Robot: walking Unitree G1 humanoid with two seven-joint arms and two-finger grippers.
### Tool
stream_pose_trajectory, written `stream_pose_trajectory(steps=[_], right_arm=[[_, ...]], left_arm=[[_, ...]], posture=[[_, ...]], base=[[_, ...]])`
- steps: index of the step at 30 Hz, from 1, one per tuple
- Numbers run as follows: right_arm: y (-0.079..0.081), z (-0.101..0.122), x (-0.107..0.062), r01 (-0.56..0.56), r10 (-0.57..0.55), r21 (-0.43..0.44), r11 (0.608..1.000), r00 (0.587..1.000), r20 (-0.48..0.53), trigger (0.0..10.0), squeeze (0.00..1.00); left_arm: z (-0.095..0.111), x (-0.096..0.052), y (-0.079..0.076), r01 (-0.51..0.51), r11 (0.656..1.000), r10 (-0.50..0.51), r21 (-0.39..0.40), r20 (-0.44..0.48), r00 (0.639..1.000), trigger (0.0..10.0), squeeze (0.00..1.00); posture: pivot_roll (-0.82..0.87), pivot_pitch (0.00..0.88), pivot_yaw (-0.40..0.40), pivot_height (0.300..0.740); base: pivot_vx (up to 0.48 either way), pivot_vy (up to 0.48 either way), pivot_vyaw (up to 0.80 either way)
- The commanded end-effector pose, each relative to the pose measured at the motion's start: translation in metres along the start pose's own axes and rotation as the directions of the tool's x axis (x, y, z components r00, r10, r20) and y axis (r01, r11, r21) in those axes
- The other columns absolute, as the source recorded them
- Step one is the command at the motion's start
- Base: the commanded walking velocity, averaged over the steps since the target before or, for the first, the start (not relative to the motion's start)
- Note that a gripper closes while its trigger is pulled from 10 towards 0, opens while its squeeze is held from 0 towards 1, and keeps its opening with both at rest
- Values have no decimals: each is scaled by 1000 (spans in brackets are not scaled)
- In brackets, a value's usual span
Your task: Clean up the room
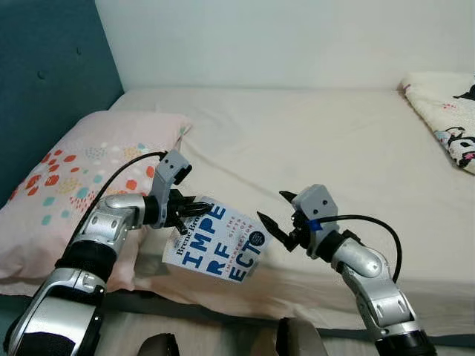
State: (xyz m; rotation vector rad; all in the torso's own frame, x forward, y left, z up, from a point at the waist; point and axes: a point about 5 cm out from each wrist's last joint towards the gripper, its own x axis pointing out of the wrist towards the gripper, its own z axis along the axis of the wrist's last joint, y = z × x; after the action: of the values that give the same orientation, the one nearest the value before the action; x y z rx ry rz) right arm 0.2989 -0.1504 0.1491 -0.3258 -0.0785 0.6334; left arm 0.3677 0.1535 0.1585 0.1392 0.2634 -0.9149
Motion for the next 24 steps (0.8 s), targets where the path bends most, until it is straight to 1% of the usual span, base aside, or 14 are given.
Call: stream_pose_trajectory(steps=[1,3,5,6,7,8,9,11,16,19,21,23,24], right_arm=[[10,-6,-1,-18,19,16,1000,999,-32,10000,0],[12,-8,-2,-21,22,16,1000,999,-39,10000,0],[15,-10,-3,-23,24,18,1000,998,-50,10000,0],[15,-10,-3,-23,24,18,1000,998,-50,10000,0],[16,-10,-4,-23,24,18,1000,998,-56,10000,0],[19,-11,-6,-23,24,18,1000,998,-64,10000,0],[19,-11,-6,-23,24,18,1000,998,-64,10000,0],[21,-10,-8,-22,23,21,1000,997,-68,10000,0],[22,-10,-10,-22,23,26,999,997,-71,10000,0],[27,-10,-10,-39,42,37,999,996,-76,10000,0],[29,-10,-11,-44,47,39,998,996,-78,10000,0],[34,-10,-12,-83,88,59,995,993,-83,10000,0],[38,-11,-13,-118,124,76,990,988,-88,10000,0]], left_arm=[[-1,6,0,-25,999,26,43,-12,1000,0,0],[-2,8,0,-37,998,38,51,-20,999,0,0],[-3,12,2,-87,995,88,55,-25,996,0,0],[-3,12,2,-87,995,88,55,-25,996,0,0],[-2,14,4,-124,991,125,55,-17,992,0,0],[4,17,6,-164,984,162,68,27,986,0,0],[4,17,6,-164,984,162,68,27,986,0,0],[14,20,8,-201,977,196,72,80,977,0,0],[24,22,11,-229,970,220,77,115,969,0,0],[30,23,13,-241,965,228,105,121,966,0,0],[31,23,14,-242,964,229,111,120,966,0,0],[32,24,13,-218,966,205,136,106,973,0,0],[31,24,12,-201,969,189,143,97,977,353,0]], posture=[[-16,119,23,579],[-16,121,23,579],[-18,124,22,579],[-18,124,22,579],[-19,128,22,579],[-26,132,26,579],[-26,132,26,579],[-28,133,27,579],[-37,135,28,579],[-42,138,29,579],[-42,138,29,579],[-46,144,30,579],[-47,145,31,579]], base=[[0,0,0],[0,0,0],[0,0,0],[0,0,0],[0,0,0],[0,0,0],[0,0,0],[0,0,0],[0,0,0],[0,0,0],[0,0,0],[0,0,0],[0,0,0]])
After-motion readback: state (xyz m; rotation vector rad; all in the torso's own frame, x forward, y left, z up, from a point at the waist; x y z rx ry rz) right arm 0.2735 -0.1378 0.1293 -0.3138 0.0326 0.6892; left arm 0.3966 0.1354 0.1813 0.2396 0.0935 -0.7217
